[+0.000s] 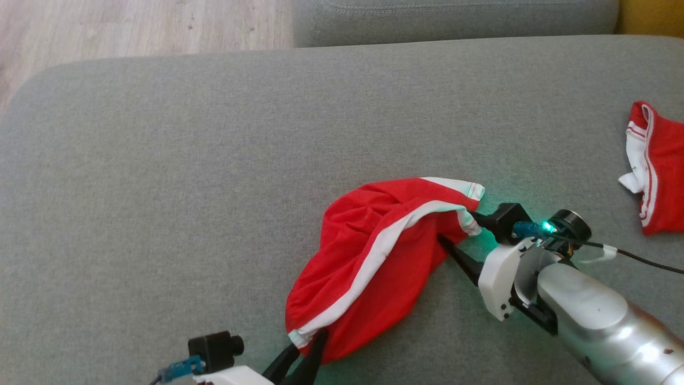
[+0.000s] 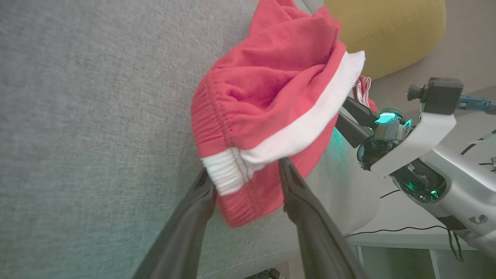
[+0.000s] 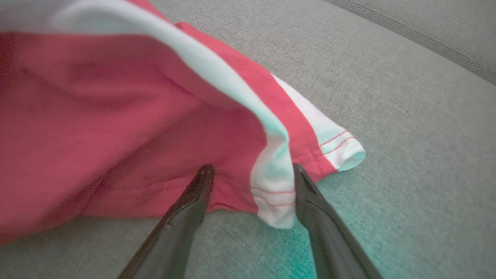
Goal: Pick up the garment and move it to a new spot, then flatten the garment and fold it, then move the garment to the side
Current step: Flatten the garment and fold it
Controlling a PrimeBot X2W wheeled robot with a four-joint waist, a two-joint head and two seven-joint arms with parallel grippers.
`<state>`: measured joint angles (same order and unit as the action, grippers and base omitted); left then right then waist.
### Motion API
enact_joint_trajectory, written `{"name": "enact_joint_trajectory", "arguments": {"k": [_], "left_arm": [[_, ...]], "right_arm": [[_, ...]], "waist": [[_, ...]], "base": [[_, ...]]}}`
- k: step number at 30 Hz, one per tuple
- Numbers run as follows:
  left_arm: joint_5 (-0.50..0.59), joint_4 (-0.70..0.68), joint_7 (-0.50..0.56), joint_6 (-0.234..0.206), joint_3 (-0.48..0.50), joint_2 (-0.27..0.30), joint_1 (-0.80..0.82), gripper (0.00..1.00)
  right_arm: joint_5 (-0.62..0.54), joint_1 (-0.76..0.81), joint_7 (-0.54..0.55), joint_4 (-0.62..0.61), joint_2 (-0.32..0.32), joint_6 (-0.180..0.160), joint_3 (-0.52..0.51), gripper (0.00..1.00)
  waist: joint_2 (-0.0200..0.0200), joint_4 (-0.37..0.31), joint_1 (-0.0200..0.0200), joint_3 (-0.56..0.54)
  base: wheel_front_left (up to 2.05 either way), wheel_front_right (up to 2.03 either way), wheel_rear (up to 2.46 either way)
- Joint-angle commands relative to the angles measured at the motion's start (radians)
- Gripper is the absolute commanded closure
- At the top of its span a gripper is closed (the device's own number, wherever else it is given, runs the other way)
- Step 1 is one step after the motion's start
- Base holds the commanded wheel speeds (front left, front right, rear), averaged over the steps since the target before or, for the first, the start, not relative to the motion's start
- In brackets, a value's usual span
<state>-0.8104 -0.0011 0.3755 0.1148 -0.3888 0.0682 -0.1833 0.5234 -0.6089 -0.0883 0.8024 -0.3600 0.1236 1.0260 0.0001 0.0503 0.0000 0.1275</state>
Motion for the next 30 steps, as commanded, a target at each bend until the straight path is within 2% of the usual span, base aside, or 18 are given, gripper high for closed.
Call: {"name": "enact_joint_trajectory", "arguments": {"k": [1, 2, 3, 4, 5, 6, 7, 8, 9, 10, 16, 22, 26, 30], "left_arm": [[-0.004, -0.025, -0.012, 0.007, 0.022, -0.011, 0.037, 0.23], [-0.006, -0.022, -0.013, 0.007, 0.020, -0.011, 0.041, 0.27], [-0.008, -0.020, -0.015, 0.007, 0.019, -0.011, 0.044, 0.32], [-0.010, -0.019, -0.018, 0.008, 0.017, -0.011, 0.047, 0.47], [-0.012, -0.017, -0.020, 0.008, 0.016, -0.011, 0.049, 0.54], [-0.014, -0.014, -0.023, 0.009, 0.016, -0.011, 0.051, 0.59], [-0.015, -0.012, -0.026, 0.009, 0.015, -0.011, 0.053, 0.67], [-0.016, -0.009, -0.029, 0.009, 0.015, -0.010, 0.055, 0.73], [-0.016, -0.008, -0.033, 0.010, 0.015, -0.010, 0.057, 0.93], [-0.017, -0.009, -0.037, 0.010, 0.015, -0.009, 0.060, 1.00], [-0.049, -0.084, -0.058, 0.013, 0.024, 0.011, 0.056, 1.00], [-0.088, -0.284, -0.060, 0.014, 0.056, 0.057, 0.039, 1.00], [-0.112, -0.445, -0.038, 0.010, 0.077, 0.083, 0.042, 1.00], [-0.119, -0.598, -0.004, -0.007, 0.097, 0.110, 0.061, 1.00]], "right_arm": [[0.008, -0.023, -0.013, -0.012, -0.001, 0.007, 0.004, 0.00], [0.012, -0.026, -0.016, -0.010, 0.000, 0.007, 0.009, 0.00], [0.018, -0.027, -0.017, -0.008, 0.000, 0.007, 0.016, 0.07], [0.023, -0.029, -0.019, -0.007, 0.000, 0.007, 0.022, 0.32], [0.028, -0.031, -0.021, -0.006, 0.000, 0.007, 0.028, 0.51], [0.034, -0.033, -0.022, -0.004, 0.001, 0.007, 0.034, 0.77], [0.040, -0.034, -0.024, -0.004, 0.000, 0.007, 0.040, 0.98], [0.047, -0.036, -0.027, -0.003, -0.001, 0.007, 0.046, 1.00], [0.053, -0.038, -0.030, -0.004, -0.003, 0.007, 0.052, 1.00], [0.060, -0.041, -0.035, -0.006, -0.008, 0.007, 0.056, 1.00], [0.103, -0.058, -0.085, -0.065, -0.065, 0.007, 0.040, 1.00], [0.149, -0.049, -0.096, -0.255, -0.203, 0.007, -0.021, 1.00], [0.174, -0.020, -0.089, -0.431, -0.312, 0.007, -0.130, 1.00], [0.195, 0.044, -0.074, -0.621, -0.403, 0.007, -0.304, 1.00]], "waist": [[-0.0001, 0.001, 0.0000, 0.001], [-0.0001, 0.001, 0.0000, 0.002], [-0.0001, 0.000, 0.0000, 0.003], [-0.0001, 0.000, 0.0000, 0.004], [-0.0001, -0.001, 0.0000, 0.004], [-0.0001, -0.003, 0.0000, 0.004], [-0.0001, -0.004, 0.0000, 0.004], [-0.0001, -0.006, 0.0000, 0.004], [-0.0001, -0.008, 0.0000, 0.005], [-0.0001, -0.010, 0.0000, 0.005], [-0.0001, -0.030, 0.0000, -0.015], [-0.0001, -0.066, 0.0000, -0.044], [-0.0001, -0.101, 0.0000, -0.055], [-0.0001, -0.136, 0.0000, -0.065]], "base": [[0.00, 0.00, 0.00], [0.00, 0.00, 0.00], [0.00, 0.00, 0.00], [0.00, 0.00, 0.00], [0.00, 0.00, 0.00], [0.00, 0.00, 0.00], [0.00, 0.00, 0.00], [0.00, 0.00, 0.00], [0.00, 0.00, 0.00], [0.00, 0.00, 0.00], [0.00, 0.00, 0.00], [0.00, 0.00, 0.00], [0.00, 0.00, 0.00], [0.00, 0.00, 0.00]]}}
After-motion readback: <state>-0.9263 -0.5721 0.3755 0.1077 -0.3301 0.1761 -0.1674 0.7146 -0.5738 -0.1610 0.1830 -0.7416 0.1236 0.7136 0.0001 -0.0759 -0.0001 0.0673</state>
